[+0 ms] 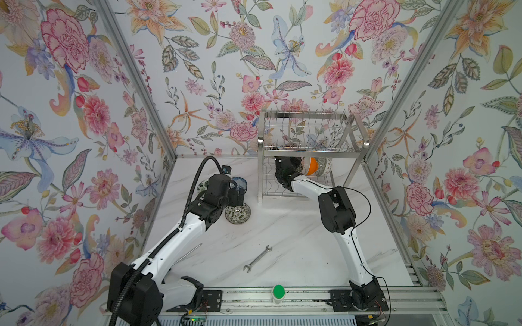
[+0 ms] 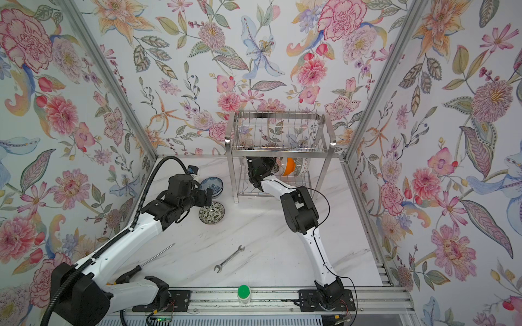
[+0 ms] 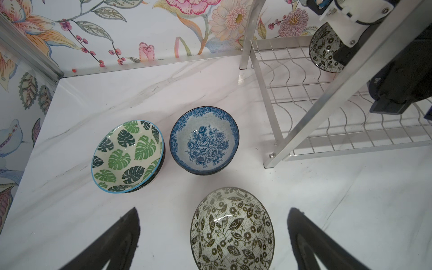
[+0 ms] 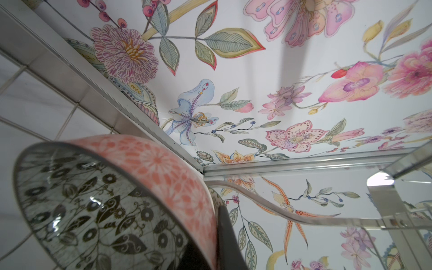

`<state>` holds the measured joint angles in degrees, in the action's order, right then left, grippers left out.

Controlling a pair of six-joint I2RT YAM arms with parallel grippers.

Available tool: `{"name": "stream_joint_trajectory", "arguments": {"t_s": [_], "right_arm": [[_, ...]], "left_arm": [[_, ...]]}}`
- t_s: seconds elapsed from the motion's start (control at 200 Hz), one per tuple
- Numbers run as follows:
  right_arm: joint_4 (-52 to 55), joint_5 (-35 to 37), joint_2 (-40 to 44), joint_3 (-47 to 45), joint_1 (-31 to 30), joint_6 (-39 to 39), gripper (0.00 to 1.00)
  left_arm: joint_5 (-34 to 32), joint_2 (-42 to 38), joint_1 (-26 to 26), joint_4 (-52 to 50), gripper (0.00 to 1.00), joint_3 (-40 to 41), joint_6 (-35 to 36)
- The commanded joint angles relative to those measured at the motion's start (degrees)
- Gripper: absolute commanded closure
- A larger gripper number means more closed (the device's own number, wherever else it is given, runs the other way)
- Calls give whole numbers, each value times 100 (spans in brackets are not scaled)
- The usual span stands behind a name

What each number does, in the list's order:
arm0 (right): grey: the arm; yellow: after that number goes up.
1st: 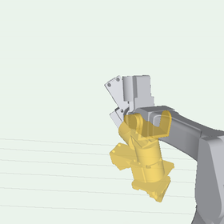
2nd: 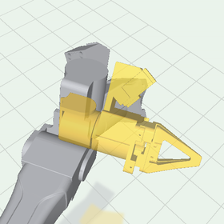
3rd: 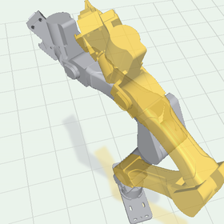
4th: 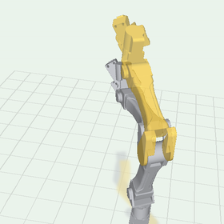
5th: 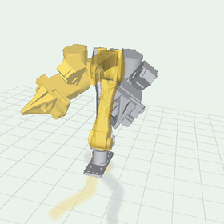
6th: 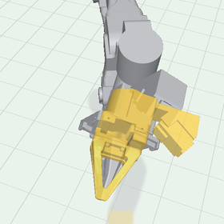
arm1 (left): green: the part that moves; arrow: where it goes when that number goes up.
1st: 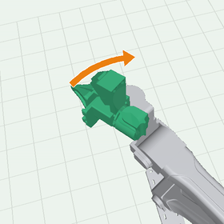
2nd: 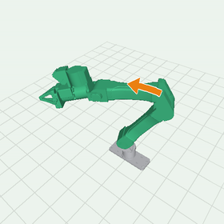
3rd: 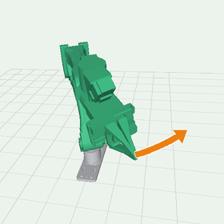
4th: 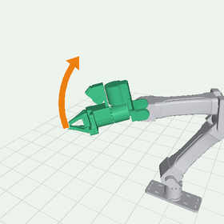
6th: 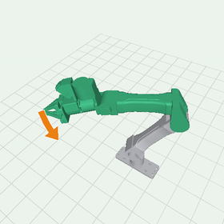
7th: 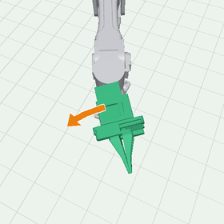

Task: Load bowls into a dish rack
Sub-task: Place the bowl in the dish rack.

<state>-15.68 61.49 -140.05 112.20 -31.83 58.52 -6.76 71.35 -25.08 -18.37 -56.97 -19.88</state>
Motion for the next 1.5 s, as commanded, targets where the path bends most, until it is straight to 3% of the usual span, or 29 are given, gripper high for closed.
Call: {"name": "stream_joint_trajectory", "arguments": {"t_s": [0.0, 0.626, 1.061, 1.266, 1.491], "right_arm": [[-119, 354, -57, 306, 54, -63, 100], [372, 373, -755, 1333, 160, -122, 100], [811, 302, -822, 1435, 142, -515, 100], [929, 241, -796, 1436, 141, -639, 84], [1038, 231, -778, 1432, 134, -764, 82]], "left_arm": [[61, -97, 68, 1, 1, 98, 107], [120, -182, 95, 28, 1, 156, 125], [159, -184, 125, 79, 1, 194, 143], [183, -209, 128, 106, 1, 263, 125], [189, -233, 144, 128, 1, 300, 116]]}}
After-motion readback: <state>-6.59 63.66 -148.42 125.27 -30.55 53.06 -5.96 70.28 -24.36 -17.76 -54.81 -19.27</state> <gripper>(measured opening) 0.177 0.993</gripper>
